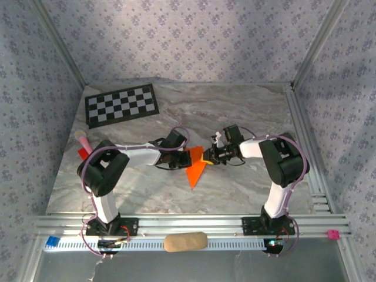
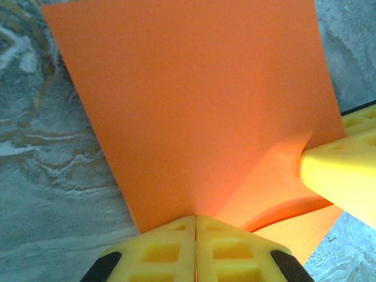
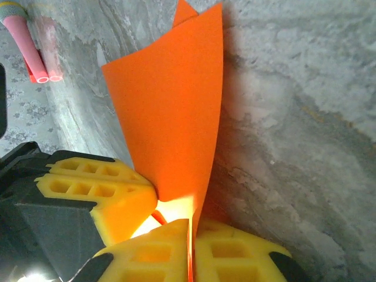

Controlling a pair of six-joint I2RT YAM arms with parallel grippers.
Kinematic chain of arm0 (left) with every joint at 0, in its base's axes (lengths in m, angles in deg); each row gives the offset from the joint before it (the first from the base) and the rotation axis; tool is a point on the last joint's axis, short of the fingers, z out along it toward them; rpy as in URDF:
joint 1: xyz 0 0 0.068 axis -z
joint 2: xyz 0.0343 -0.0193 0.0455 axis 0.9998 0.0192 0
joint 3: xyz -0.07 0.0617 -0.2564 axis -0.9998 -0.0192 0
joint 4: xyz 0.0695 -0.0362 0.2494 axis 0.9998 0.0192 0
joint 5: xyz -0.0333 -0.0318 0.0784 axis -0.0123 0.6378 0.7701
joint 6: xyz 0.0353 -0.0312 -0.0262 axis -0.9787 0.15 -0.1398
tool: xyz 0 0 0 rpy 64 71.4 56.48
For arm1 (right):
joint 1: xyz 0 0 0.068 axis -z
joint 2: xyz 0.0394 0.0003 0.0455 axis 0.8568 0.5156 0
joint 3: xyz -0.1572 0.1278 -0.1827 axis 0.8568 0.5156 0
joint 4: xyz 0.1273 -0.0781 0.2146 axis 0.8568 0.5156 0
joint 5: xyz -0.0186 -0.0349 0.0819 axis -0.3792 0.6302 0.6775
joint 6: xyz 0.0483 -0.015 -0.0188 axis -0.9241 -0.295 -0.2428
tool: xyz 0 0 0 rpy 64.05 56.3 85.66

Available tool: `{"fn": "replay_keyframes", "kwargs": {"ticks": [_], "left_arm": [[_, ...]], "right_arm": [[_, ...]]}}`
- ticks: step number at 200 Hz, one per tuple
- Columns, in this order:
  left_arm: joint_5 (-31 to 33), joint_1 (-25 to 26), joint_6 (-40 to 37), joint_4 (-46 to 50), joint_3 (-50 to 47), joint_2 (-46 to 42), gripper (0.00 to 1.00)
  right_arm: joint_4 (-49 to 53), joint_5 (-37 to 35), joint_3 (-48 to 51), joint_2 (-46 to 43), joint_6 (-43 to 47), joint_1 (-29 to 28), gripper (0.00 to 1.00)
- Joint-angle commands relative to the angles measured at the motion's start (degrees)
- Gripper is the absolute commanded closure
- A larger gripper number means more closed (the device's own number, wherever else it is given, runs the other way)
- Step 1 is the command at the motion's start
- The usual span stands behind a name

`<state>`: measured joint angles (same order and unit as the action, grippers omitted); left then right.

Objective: Fold a paper plane with a square sheet of paper (pick it up from the middle)
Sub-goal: Fold the wing for the fifth time at the center of the table.

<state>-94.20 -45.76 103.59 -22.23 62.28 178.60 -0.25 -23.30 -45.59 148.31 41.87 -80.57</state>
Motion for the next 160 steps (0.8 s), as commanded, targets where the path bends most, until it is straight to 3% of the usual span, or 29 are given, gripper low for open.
{"fn": "replay_keyframes", "kwargs": {"ticks": [1, 34, 64, 109, 137, 160], "left_arm": [[1.1, -0.4, -1.0, 0.1, -0.9, -3.2, 0.88], [2.8, 0.0, -2.4, -2.3, -2.3, -8.0, 0.73], [5.1, 1.0, -3.7, -3.0, -3.3, -11.6, 0.65], [10.3, 5.5, -8.3, -1.8, -3.9, -13.3, 0.56], [17.1, 10.5, -13.9, 0.7, -3.1, -12.6, 0.55], [18.6, 12.8, -17.7, 1.9, -2.0, -11.5, 0.53]], "right_arm": [[1.1, 1.0, -0.5, 0.1, 0.2, 0.4, 0.93], [-0.6, -2.5, 1.1, -3.5, -4.8, 0.3, 0.97], [-4.8, -10.1, 4.7, -8.3, -15.3, 0.0, 0.99], [-9.4, -19.4, 9.9, -13.6, -30.0, -1.2, 0.99], [-9.0, -21.6, 10.7, -15.8, -33.7, -2.1, 1.00], [-8.5, -21.7, 10.8, -16.6, -34.9, -2.1, 1.00]]}}
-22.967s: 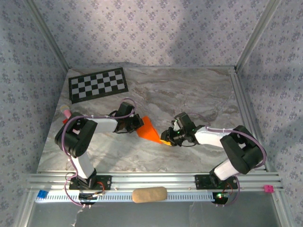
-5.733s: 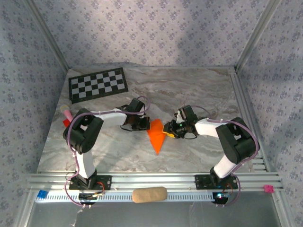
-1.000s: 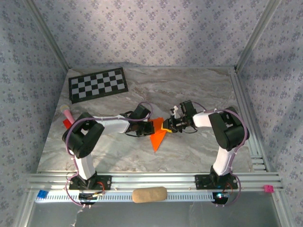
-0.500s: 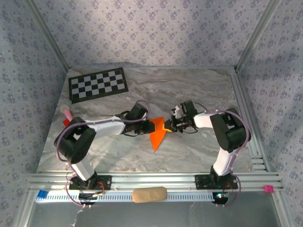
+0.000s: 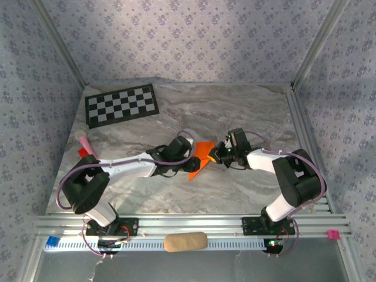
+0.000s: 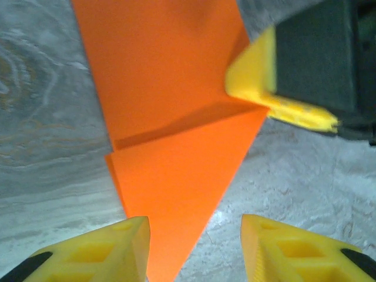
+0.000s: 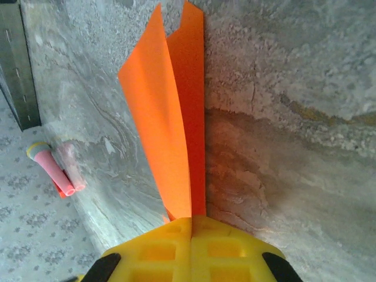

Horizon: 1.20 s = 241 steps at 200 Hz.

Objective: Fold a paper plane with a square sheet of paper (pick it up from the middle)
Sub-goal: Fold the wing for the fifth time at the center of the table.

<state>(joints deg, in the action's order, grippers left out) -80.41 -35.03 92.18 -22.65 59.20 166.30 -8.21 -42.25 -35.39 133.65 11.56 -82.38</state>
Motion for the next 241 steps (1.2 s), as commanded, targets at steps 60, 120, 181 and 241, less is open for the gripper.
{"fn": "replay_keyframes", "kwargs": {"ticks": [60, 120, 181, 241], "left_arm": [[15.6, 8.6, -12.6, 9.0, 8.0, 7.2, 0.52], [22.5, 10.4, -14.2, 12.3, 11.6, 11.0, 0.56], [21.4, 10.4, -13.4, 11.4, 10.5, 12.5, 0.63], [21.6, 10.4, -12.8, 11.5, 10.4, 13.5, 0.73]], "right_arm": [[-2.2, -1.6, 1.0, -1.9, -6.0, -0.6, 1.00], [-2.7, -1.3, 1.3, -2.1, -6.4, -0.3, 1.00], [-3.3, -0.9, 1.5, -2.1, -6.8, -0.2, 1.00], [-3.4, -0.6, 1.6, -2.3, -6.8, -0.1, 1.00]]}}
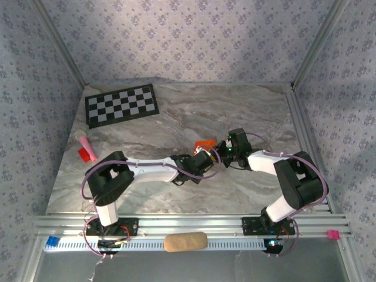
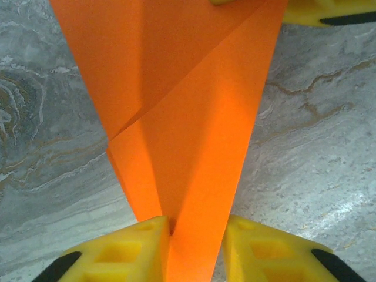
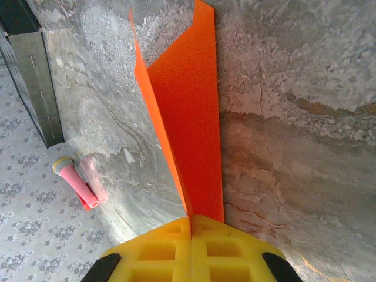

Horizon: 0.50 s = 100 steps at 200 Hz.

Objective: Fold a paper plane with a square sheet of paper (pick it up from the middle)
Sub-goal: Fold the wing for the fifth time at the center of the table.

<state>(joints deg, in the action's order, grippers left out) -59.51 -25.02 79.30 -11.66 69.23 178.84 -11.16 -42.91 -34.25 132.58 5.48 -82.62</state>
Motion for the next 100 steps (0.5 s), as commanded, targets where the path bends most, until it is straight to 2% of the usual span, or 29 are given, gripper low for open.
{"fn": "replay_keyframes", "kwargs": {"ticks": [1, 37, 100], "left_arm": [[0.7, 0.4, 0.1, 0.5, 0.3, 1.0, 0.74], [0.6, 0.4, 0.0, 0.3, 0.3, 1.1, 0.80], [0.8, 0.4, 0.4, 0.3, -0.1, 1.3, 0.82]], "right_arm": [[-0.4, 0.1, 0.5, -1.3, -0.7, 0.2, 1.00], [-0.4, 0.0, 0.6, -1.3, -0.7, 0.2, 1.00], [0.0, 0.0, 0.8, -1.5, -0.4, 0.5, 1.00]]}}
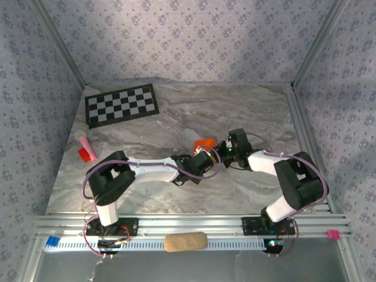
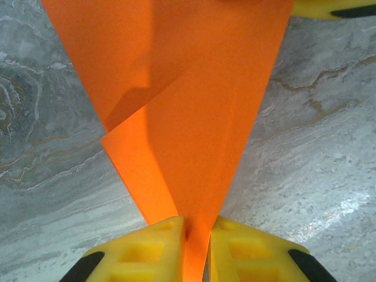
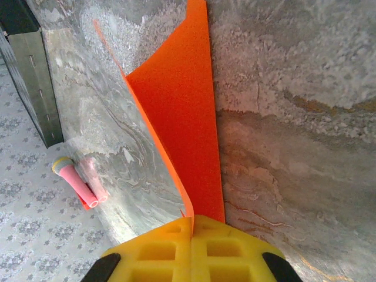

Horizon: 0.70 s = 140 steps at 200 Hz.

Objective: Fold a paper plane with a square sheet of paper (pick it up from the middle)
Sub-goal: Fold the wing for the fifth time at the center of the table.

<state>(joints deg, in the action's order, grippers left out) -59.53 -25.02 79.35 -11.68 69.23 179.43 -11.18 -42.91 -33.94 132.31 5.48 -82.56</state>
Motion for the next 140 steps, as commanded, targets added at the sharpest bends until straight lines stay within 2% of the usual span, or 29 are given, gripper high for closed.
{"fn": "replay_keyframes", "kwargs": {"ticks": [1, 29, 98, 140], "left_arm": [[0.8, 0.4, 0.3, 0.3, -0.1, 0.7, 0.81], [1.1, 0.4, 0.6, 0.5, -0.2, 0.8, 0.79], [1.1, 0.4, 0.5, 0.8, -0.4, 1.0, 0.90], [0.9, 0.4, 1.8, 0.0, -0.7, 1.1, 0.91]], "right_arm": [[0.0, 0.0, 0.5, -1.3, -0.4, 0.4, 1.00], [0.1, -0.1, 0.4, -1.4, -0.3, 0.4, 1.00], [0.3, 0.1, 0.5, -2.0, 0.3, 0.6, 0.98], [5.7, -1.5, 0.1, -4.9, 4.4, 1.7, 0.83]]}}
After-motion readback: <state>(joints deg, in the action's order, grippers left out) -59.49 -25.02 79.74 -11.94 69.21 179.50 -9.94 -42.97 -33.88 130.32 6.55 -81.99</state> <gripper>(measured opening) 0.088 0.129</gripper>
